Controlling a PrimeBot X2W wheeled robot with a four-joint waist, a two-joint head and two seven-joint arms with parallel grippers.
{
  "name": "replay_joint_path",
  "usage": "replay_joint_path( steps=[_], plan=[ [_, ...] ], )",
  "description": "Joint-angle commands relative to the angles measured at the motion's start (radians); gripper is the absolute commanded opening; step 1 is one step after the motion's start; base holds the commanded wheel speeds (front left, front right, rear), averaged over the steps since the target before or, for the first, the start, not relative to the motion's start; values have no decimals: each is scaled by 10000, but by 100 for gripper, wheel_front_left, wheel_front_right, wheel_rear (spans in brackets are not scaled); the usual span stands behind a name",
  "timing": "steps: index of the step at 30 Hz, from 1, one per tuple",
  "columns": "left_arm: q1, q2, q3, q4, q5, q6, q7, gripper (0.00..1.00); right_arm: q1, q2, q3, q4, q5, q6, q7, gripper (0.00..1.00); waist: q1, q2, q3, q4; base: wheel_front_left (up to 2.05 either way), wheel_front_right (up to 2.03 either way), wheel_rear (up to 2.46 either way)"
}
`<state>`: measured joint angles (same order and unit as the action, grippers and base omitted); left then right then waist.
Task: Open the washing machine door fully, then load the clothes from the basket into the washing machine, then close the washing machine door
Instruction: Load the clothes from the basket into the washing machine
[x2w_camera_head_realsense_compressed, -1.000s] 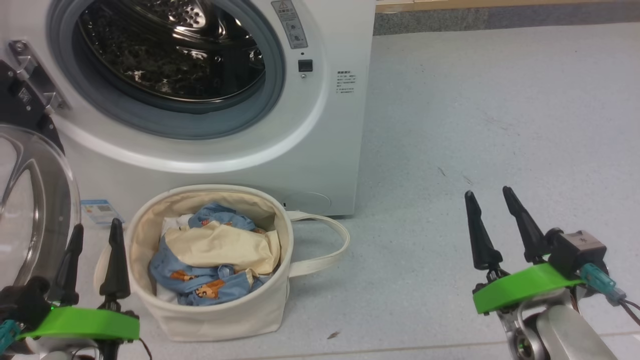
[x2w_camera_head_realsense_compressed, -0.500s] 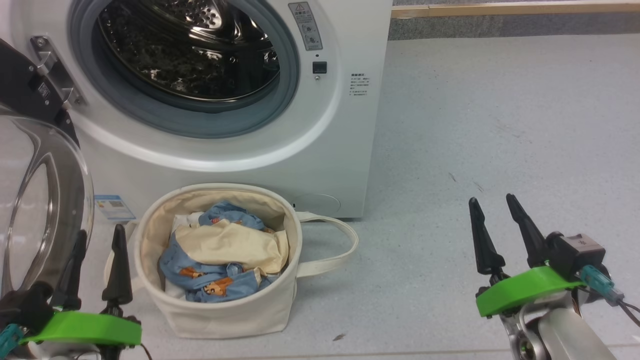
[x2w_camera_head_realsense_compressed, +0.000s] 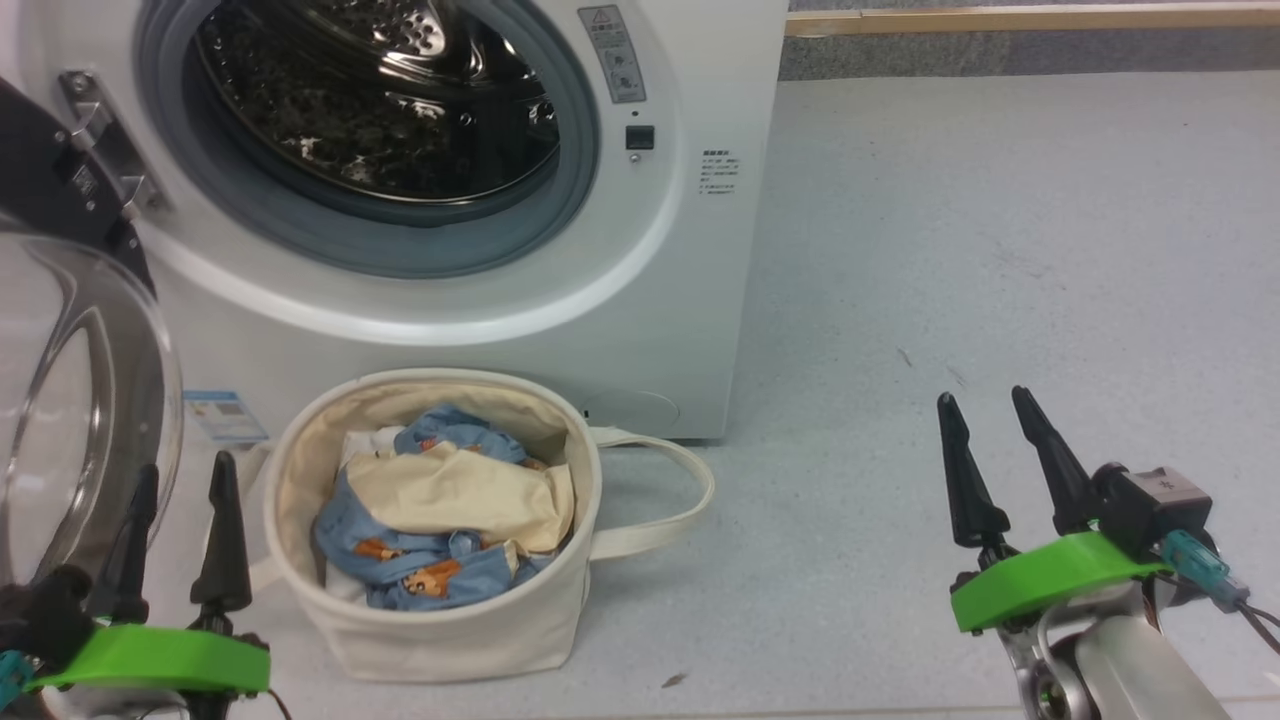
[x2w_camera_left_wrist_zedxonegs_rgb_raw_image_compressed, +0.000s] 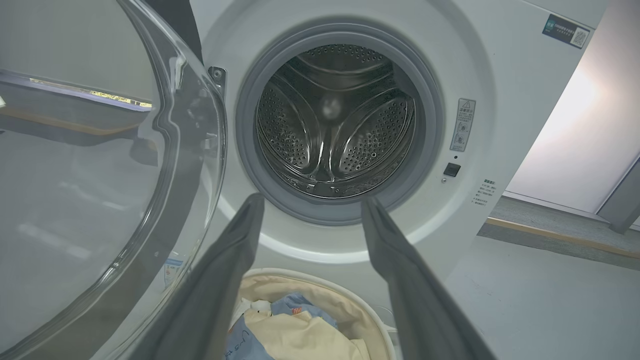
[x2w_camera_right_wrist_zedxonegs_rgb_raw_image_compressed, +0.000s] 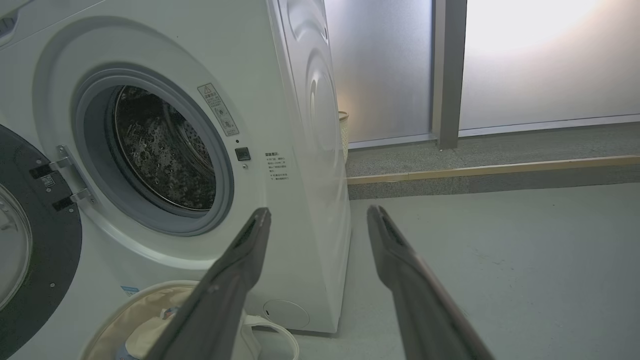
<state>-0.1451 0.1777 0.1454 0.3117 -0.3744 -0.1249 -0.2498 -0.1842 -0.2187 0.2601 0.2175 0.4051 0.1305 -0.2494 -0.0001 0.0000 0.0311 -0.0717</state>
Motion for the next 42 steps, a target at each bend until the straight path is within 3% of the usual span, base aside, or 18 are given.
replay_joint_path(
  steps=[1,21,42],
  plan=[
    [-399,273,340,-275,-50,-57,-120,100,-322,-46,105,-300,-65,2,-124,100,1,0,-5,12,169,-112,-56],
    [-478,153,632,-179,69,-57,-120,100,-344,-58,373,-460,-22,2,-124,100,1,0,-55,279,188,-135,-53],
    [-617,-36,575,480,-187,-57,-120,100,-472,-106,985,-360,173,2,-124,100,1,0,120,414,20,-20,0]
  ],
)
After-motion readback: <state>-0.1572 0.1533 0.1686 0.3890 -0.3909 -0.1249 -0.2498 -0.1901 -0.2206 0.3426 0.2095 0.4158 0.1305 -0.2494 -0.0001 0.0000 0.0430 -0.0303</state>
